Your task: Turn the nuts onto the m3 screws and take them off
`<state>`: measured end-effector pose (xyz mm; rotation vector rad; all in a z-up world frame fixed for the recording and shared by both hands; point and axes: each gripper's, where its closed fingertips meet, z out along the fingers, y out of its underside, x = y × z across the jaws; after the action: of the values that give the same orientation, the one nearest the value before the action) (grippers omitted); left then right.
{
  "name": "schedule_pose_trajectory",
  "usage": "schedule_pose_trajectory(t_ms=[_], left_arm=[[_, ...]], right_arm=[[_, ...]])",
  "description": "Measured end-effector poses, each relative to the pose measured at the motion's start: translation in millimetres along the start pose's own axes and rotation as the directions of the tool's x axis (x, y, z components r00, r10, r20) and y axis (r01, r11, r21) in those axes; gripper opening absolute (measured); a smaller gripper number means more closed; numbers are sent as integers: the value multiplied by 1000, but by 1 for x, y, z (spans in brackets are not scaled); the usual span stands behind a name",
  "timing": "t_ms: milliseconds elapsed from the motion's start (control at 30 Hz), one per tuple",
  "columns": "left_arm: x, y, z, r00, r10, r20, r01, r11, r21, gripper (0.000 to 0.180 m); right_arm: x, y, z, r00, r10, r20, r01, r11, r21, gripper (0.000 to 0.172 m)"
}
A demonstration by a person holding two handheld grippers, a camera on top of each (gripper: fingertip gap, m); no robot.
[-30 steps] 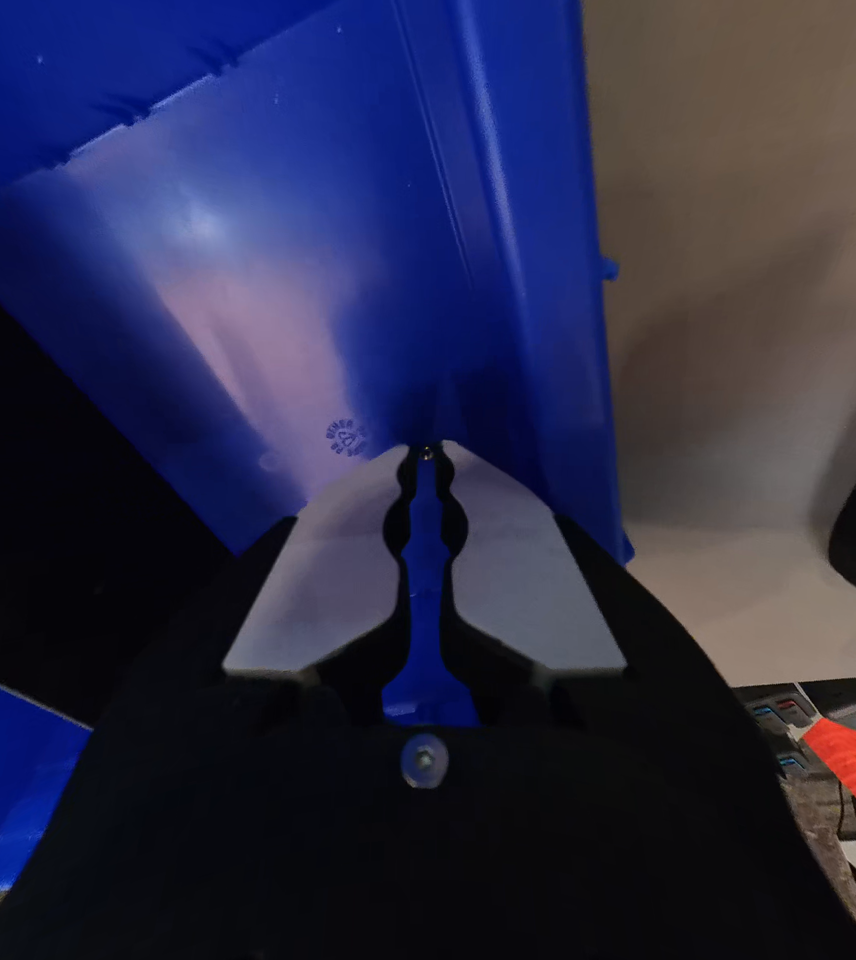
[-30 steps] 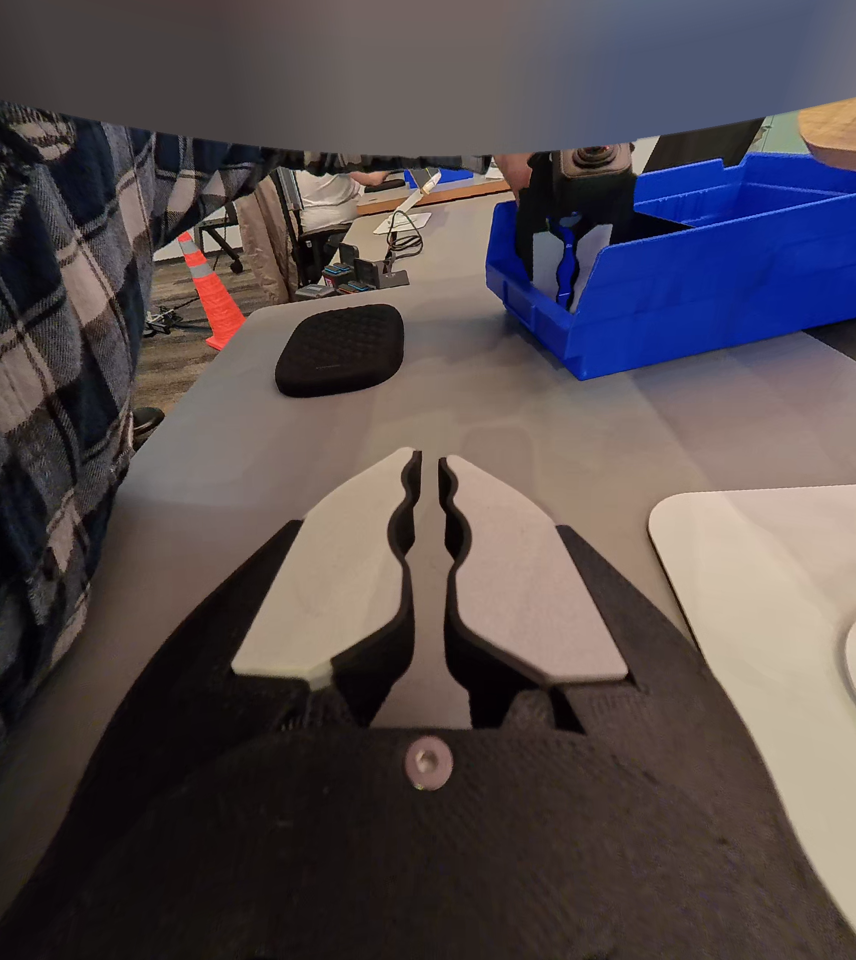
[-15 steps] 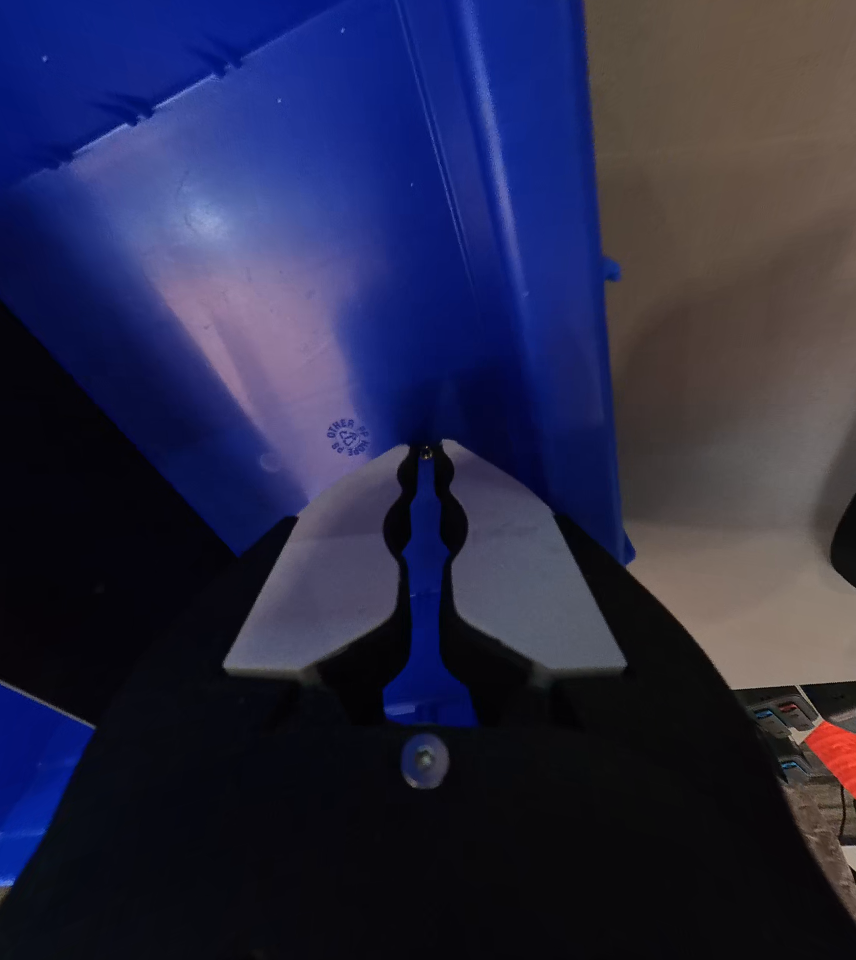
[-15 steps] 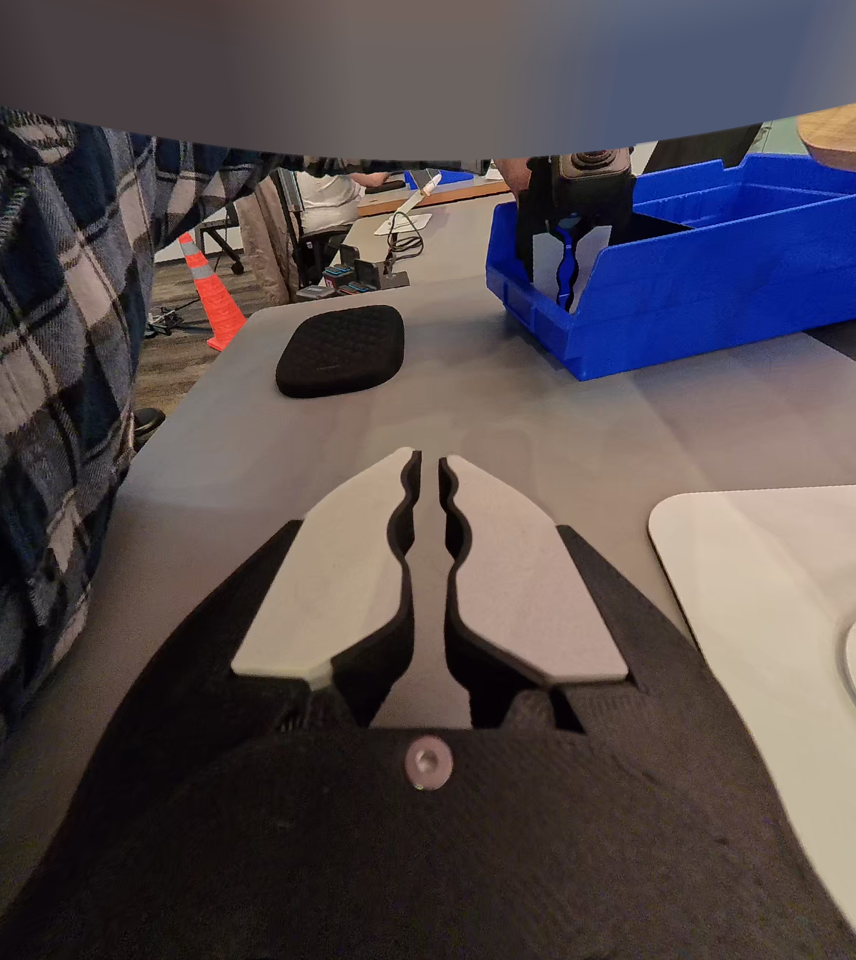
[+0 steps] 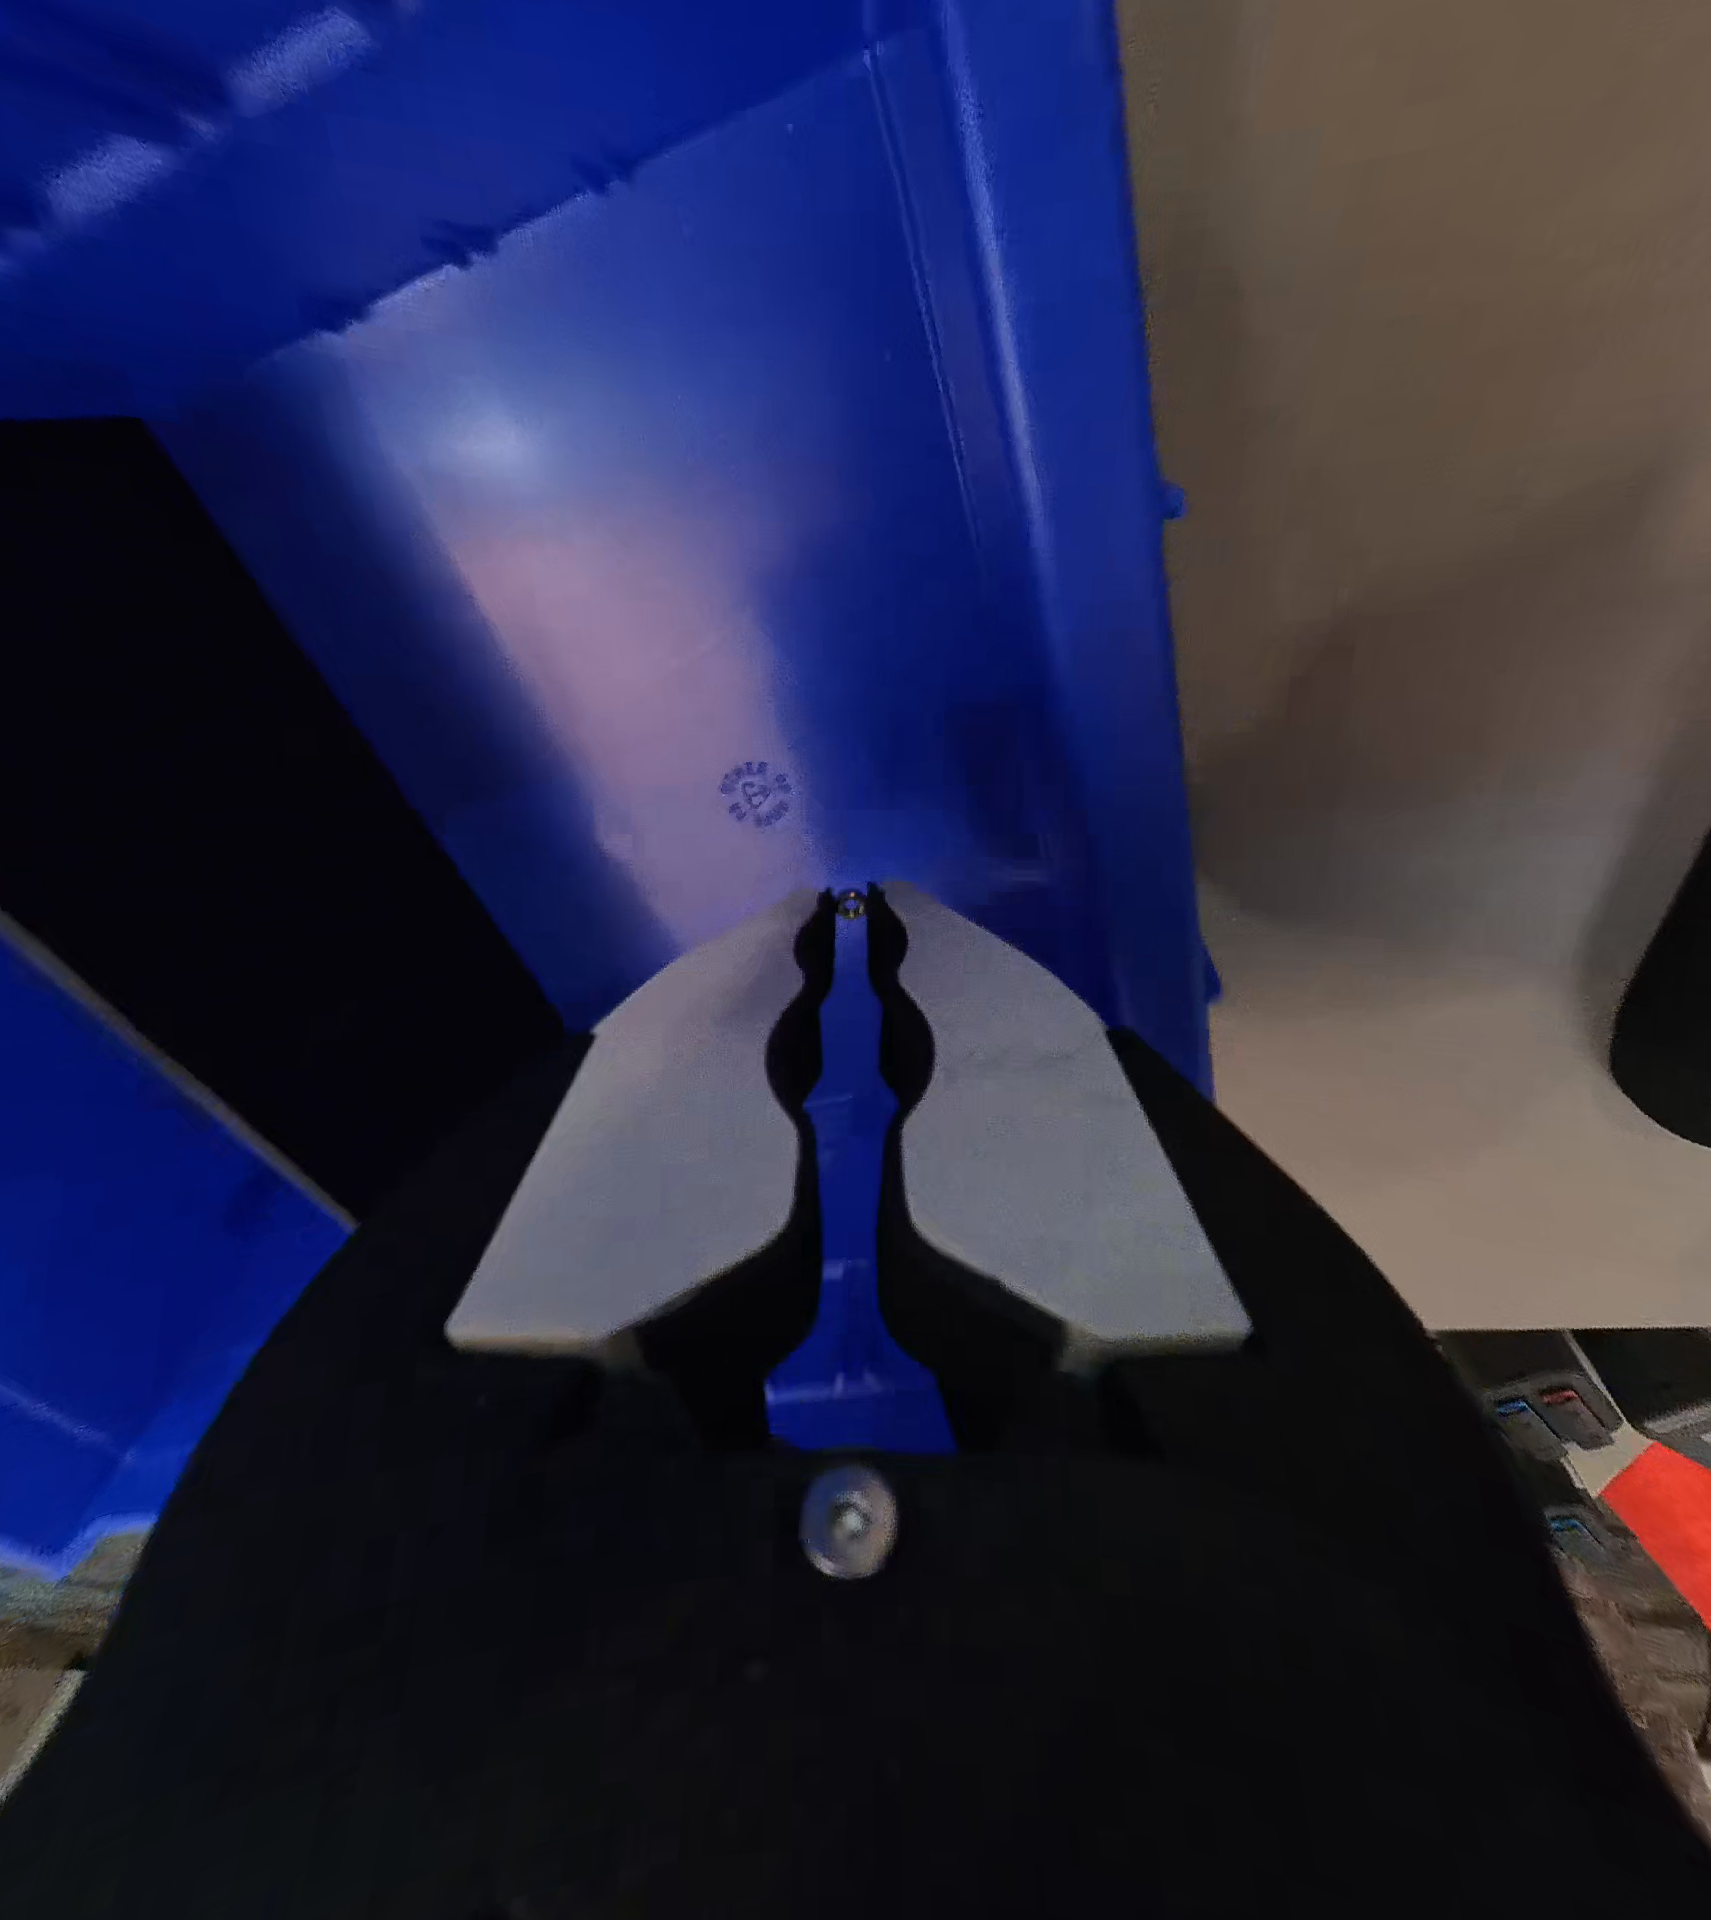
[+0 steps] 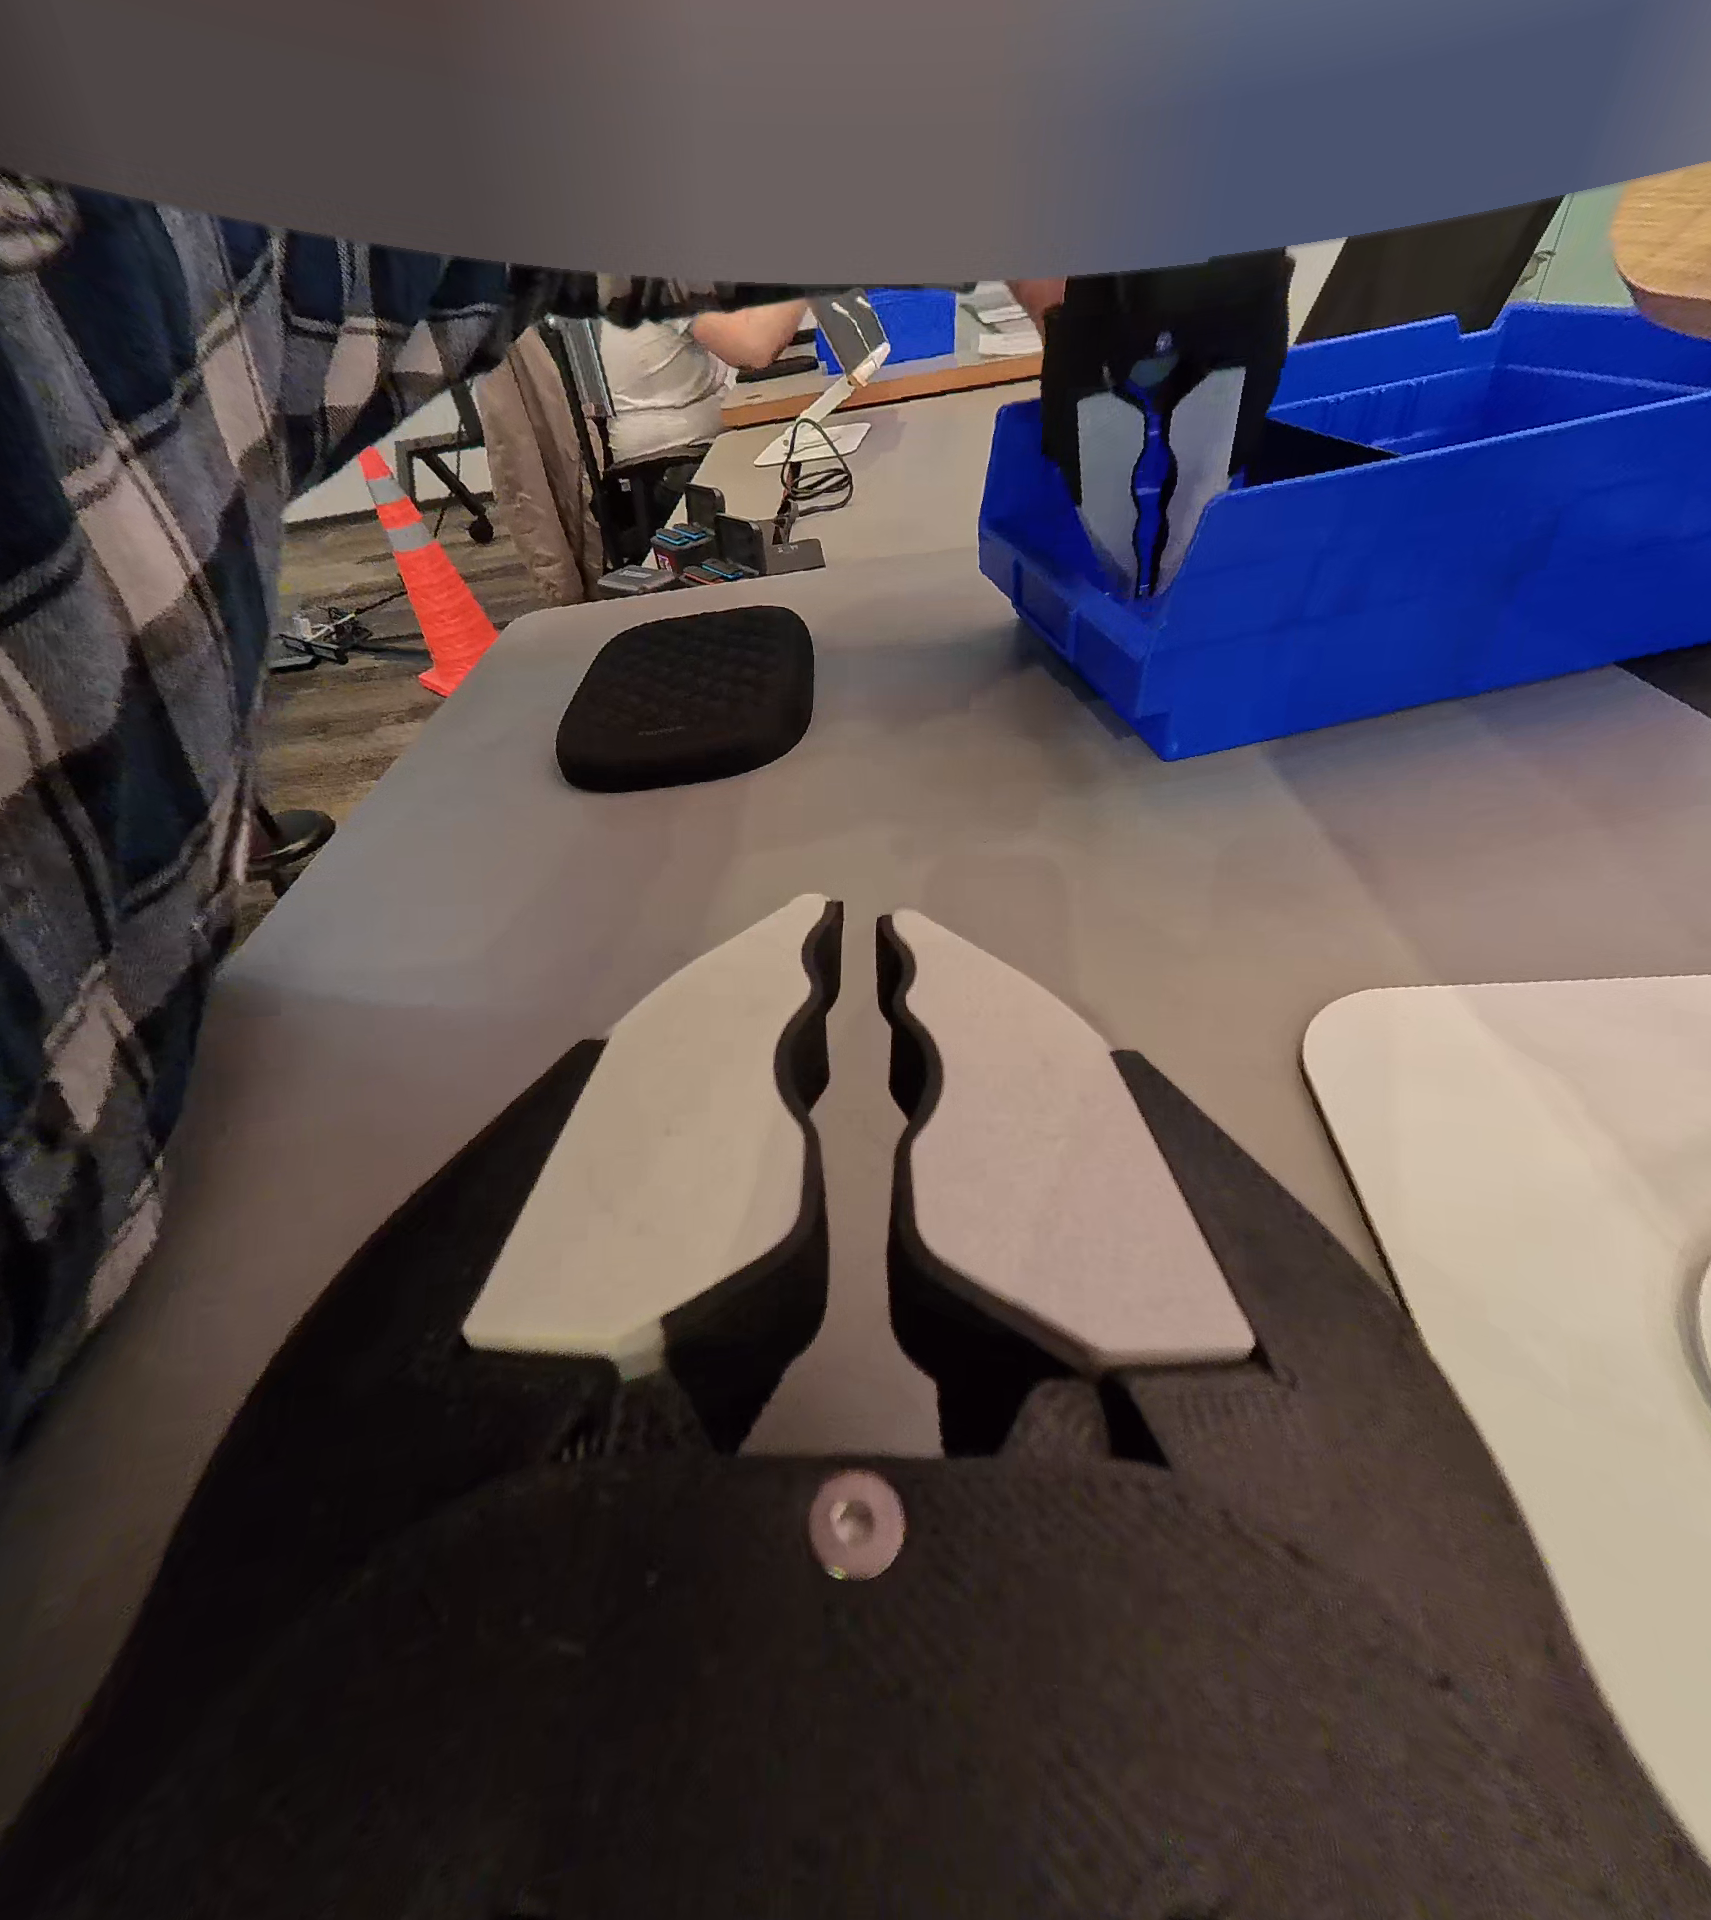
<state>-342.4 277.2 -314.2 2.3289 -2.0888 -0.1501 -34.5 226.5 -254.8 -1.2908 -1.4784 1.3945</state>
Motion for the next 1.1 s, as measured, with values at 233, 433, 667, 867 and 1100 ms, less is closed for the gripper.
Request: schedule_pose_trajectory(t_ms=[233,433,667,867,1100], left_arm=[[20,-32,-73,998,34,55,-34,999,-10,5],[68,-117,-98,986,147,74,-151,987,52,5],[106,-250,-63,953,289,94,-301,939,166,5],[116,-323,-18,941,336,33,-335,917,216,5],[115,-336,1,935,353,20,-352,922,163,9]], right_arm=[[-3,0,0,1000,-3,13,3,1000,-2,6],[2,-12,-14,1000,23,-1,-23,998,53,6],[-7,-3,-60,997,16,-73,-13,999,32,7],[-14,7,-82,995,-13,-98,13,1000,-6,6],[-14,4,-86,994,-17,-105,17,1000,-1,6]])
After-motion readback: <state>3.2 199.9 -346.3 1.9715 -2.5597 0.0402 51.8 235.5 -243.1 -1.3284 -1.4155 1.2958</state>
